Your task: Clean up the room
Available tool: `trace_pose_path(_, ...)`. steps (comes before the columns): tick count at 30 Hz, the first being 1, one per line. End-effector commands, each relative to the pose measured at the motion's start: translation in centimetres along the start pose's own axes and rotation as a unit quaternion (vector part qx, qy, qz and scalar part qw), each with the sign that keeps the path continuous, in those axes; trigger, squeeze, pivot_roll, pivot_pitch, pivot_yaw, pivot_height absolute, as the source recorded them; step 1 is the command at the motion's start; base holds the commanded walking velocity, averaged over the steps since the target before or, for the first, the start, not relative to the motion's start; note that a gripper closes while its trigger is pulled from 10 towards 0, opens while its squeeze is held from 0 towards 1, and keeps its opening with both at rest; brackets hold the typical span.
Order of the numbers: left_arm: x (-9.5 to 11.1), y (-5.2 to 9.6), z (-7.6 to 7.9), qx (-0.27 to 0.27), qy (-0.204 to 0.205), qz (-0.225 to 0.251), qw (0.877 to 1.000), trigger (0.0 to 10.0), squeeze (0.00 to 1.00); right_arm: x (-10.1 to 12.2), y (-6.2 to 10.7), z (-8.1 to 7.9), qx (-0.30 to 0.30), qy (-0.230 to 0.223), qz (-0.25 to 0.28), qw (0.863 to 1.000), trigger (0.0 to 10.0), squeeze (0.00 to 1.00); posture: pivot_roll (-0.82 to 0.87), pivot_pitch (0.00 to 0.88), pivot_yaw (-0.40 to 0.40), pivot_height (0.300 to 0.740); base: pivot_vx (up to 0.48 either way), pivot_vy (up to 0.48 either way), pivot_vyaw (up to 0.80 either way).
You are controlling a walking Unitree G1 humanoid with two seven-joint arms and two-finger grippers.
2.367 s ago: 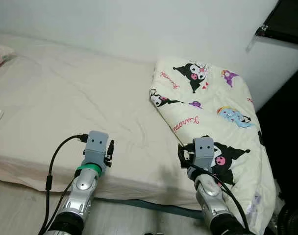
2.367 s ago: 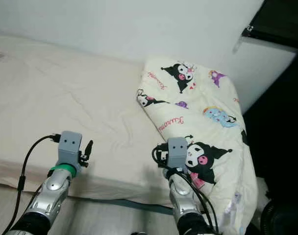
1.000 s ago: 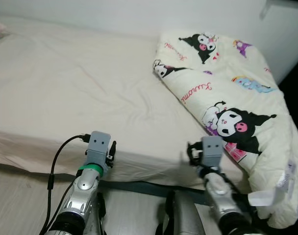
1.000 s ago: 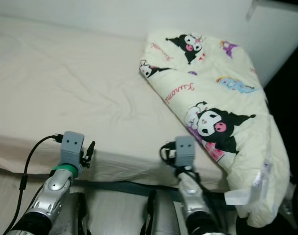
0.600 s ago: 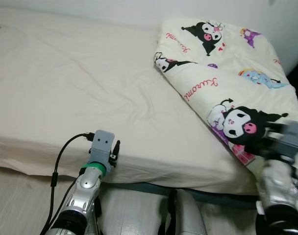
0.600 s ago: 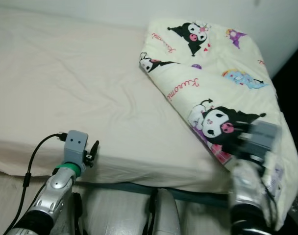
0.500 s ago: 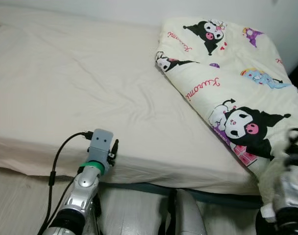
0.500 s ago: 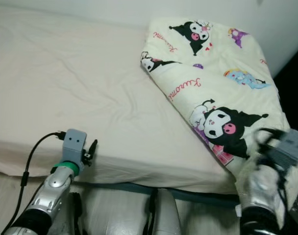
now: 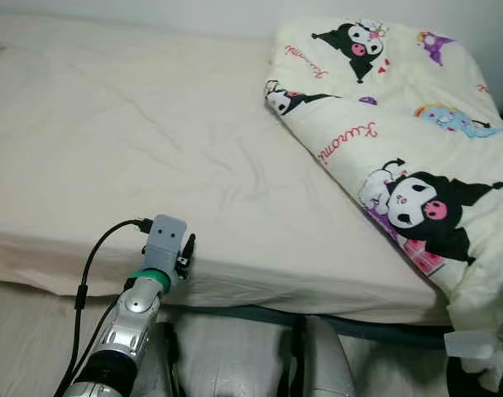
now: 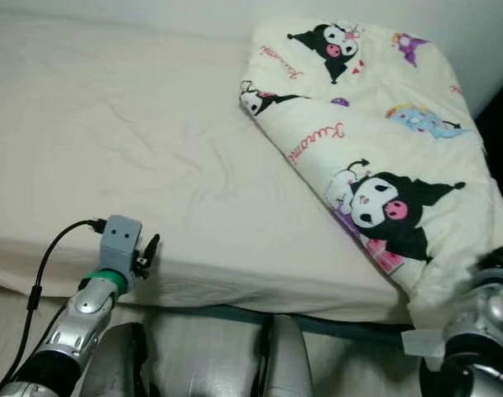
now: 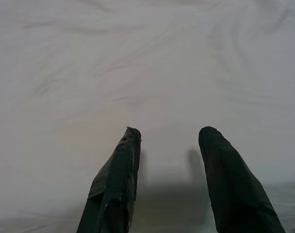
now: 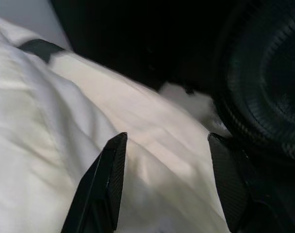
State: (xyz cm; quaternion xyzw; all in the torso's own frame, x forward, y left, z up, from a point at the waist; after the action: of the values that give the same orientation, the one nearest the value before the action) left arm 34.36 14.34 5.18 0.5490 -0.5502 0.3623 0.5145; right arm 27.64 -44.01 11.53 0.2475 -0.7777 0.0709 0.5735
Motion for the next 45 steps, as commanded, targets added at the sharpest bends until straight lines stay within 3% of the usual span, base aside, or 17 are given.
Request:
trace_pose_path(1,-0.9,0.4,0.1,-0.003,0.003,-0.016,1.000,10.0,0.00,-1.7,0.2,0.3,-0.009,-0.013,-0.053,0.998,10.0,0.00,0.04,0.129,0.061,0.575,0.000,0.000,0.00)
trace_pose_path(12,-0.7,0.4,-0.7,0.003,-0.003,-0.015,1.000,10.0,0.00,-8.4,6.0,-10.9,0.303,-0.014,-0.228,0.925,10.0,0.00,0.05,0.106,0.060,0.575,0.000,0.000,0.00)
trace_pose_path(13,-0.6,0.3,-0.7,0.003,-0.003,-0.015,1.000,10.0,0.00,-10.3,8.9,-13.3,0.401,0.023,-0.257,0.879,10.0,0.00,0.05,0.103,0.061,0.575,0.000,0.000,0.00)
trace_pose_path(14,-0.6,0.3,-0.7,0.003,-0.003,-0.015,1.000,10.0,0.00,-10.3,8.9,-13.3,0.401,0.023,-0.257,0.879,10.0,0.00,0.05,0.103,0.061,0.575,0.000,0.000,0.00)
trace_pose_path(16,-0.5,0.3,-0.6,0.001,-0.004,-0.014,1.000,10.0,0.00,-14.0,15.7,-16.1,0.581,0.094,-0.307,0.748,10.0,0.00,0.04,0.095,0.063,0.575,0.000,0.000,0.00)
trace_pose_path(17,-0.5,0.3,-0.6,0.001,-0.004,-0.014,1.000,10.0,0.00,-14.0,15.7,-16.1,0.581,0.094,-0.307,0.748,10.0,0.00,0.04,0.095,0.063,0.575,0.000,0.000,0.00)
trace_pose_path(19,-0.6,0.2,-0.4,-0.002,-0.005,-0.015,1.000,10.0,0.00,-16.1,21.3,-15.4,0.696,0.119,-0.353,0.613,10.0,0.00,0.01,0.081,0.052,0.575,0.000,0.000,0.00)
trace_pose_path(27,-0.6,0.0,-0.1,-0.004,0.000,-0.016,1.000,10.0,0.00,-15.8,24.6,-9.2,0.766,0.185,-0.390,0.476,10.0,0.00,-0.02,0.081,0.027,0.575,0.000,0.000,0.00)
trace_pose_path(29,-0.7,0.0,0.1,-0.003,0.002,-0.017,1.000,10.0,0.00,-15.0,24.0,-8.6,0.774,0.204,-0.367,0.475,10.0,0.00,-0.02,0.085,0.024,0.575,0.000,0.000,0.00)
trace_pose_path(31,-0.9,0.0,0.4,-0.004,0.006,-0.019,1.000,10.0,0.00,-12.6,18.7,-11.5,0.723,0.210,-0.268,0.601,10.0,0.00,-0.03,0.087,0.020,0.575,0.000,0.000,0.00)
trace_pose_path(33,-0.9,0.0,0.4,-0.004,0.006,-0.019,1.000,10.0,0.00,-12.6,18.7,-11.5,0.723,0.210,-0.268,0.601,10.0,0.00,-0.03,0.087,0.020,0.575,0.000,0.000,0.00)
trace_pose_path(34,-0.9,0.1,0.5,-0.004,0.007,-0.020,1.000,10.0,0.00,-11.3,16.6,-13.0,0.694,0.197,-0.222,0.656,10.0,0.00,-0.03,0.087,0.020,0.575,0.000,0.000,0.00)
trace_pose_path(36,-0.9,0.1,0.5,-0.004,0.007,-0.020,1.000,10.0,0.00,-11.3,16.6,-13.0,0.694,0.197,-0.222,0.656,10.0,0.00,-0.03,0.087,0.020,0.575,0.000,0.000,0.00)
trace_pose_path(37,-0.9,0.1,0.7,-0.006,0.007,-0.020,1.000,10.0,0.00,-9.4,14.6,-14.5,0.660,0.183,-0.162,0.711,10.0,0.00,-0.03,0.085,0.024,0.575,0.000,0.000,0.00)
trace_pose_path(38,-0.9,0.1,0.7,-0.006,0.007,-0.020,1.000,10.0,0.00,-9.4,14.6,-14.5,0.660,0.183,-0.162,0.711,10.0,0.00,-0.03,0.085,0.024,0.575,0.000,0.000,0.00)
trace_pose_path(40,-0.8,0.0,0.8,-0.010,0.006,-0.018,1.000,10.0,0.00,-2.5,10.1,-16.0,0.539,0.110,0.001,0.835,10.0,0.00,-0.01,0.083,0.030,0.575,0.000,0.000,0.00)
trace_pose_path(45,-0.7,0.1,0.6,-0.010,0.003,-0.016,1.000,10.0,0.00,1.6,6.2,-13.4,0.395,0.061,0.078,0.913,10.0,0.00,0.01,0.090,0.032,0.575,0.000,0.000,0.00)
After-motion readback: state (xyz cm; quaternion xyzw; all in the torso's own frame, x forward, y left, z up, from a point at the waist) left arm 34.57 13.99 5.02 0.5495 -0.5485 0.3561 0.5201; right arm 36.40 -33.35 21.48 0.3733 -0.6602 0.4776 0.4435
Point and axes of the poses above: a point about 5 cm out from each wrist's last joint towards the gripper, its own y axis pointing back from the gripper into the wrist, its own x axis along the axis of the wrist's last joint, z = x × y, the point moved 3 cm from there along -y, pointing out of the wrist towards the gripper, and after that the axes turned 2 degrees about -y, right-handed, at the moved point
